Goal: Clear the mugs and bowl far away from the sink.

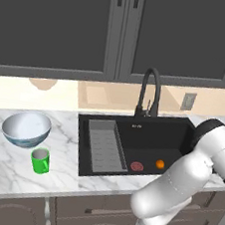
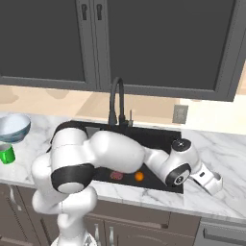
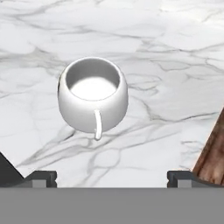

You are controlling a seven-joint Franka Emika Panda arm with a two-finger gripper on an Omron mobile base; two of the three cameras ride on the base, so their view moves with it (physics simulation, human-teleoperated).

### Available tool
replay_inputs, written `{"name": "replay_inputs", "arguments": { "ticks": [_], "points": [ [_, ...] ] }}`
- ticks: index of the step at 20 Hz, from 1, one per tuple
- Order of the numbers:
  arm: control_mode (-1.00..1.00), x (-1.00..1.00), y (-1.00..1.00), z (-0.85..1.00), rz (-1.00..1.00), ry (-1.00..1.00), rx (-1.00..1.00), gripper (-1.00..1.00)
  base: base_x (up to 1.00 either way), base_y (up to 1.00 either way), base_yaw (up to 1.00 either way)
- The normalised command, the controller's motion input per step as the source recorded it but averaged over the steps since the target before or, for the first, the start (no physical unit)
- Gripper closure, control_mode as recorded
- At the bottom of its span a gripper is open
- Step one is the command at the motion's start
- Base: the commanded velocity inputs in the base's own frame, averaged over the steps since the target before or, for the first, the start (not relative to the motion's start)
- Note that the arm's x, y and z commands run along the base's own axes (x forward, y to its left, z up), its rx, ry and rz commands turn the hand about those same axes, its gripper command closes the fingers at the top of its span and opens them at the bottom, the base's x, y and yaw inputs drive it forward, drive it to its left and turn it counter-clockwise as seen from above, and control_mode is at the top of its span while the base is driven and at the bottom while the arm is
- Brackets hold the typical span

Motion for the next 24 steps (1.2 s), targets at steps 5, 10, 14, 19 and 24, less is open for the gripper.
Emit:
{"name": "replay_inputs", "arguments": {
  "ticks": [5,10,14,19,24],
  "points": [
    [-1.00,0.34,-0.21,-0.03,0.01,0.00,0.00,-1.00,0.00,0.00,0.00],
    [-1.00,0.26,-0.39,-0.05,0.02,0.02,0.00,-1.00,0.00,0.00,0.00],
    [-1.00,0.09,-0.56,-0.18,0.00,0.04,0.00,-1.00,0.00,0.00,0.00],
    [-1.00,0.17,-0.21,-0.01,0.00,0.05,0.01,-1.00,0.00,0.00,0.00],
    [-1.00,0.25,0.00,-0.04,0.00,0.10,0.03,-1.00,0.00,0.00,0.00]
  ]
}}
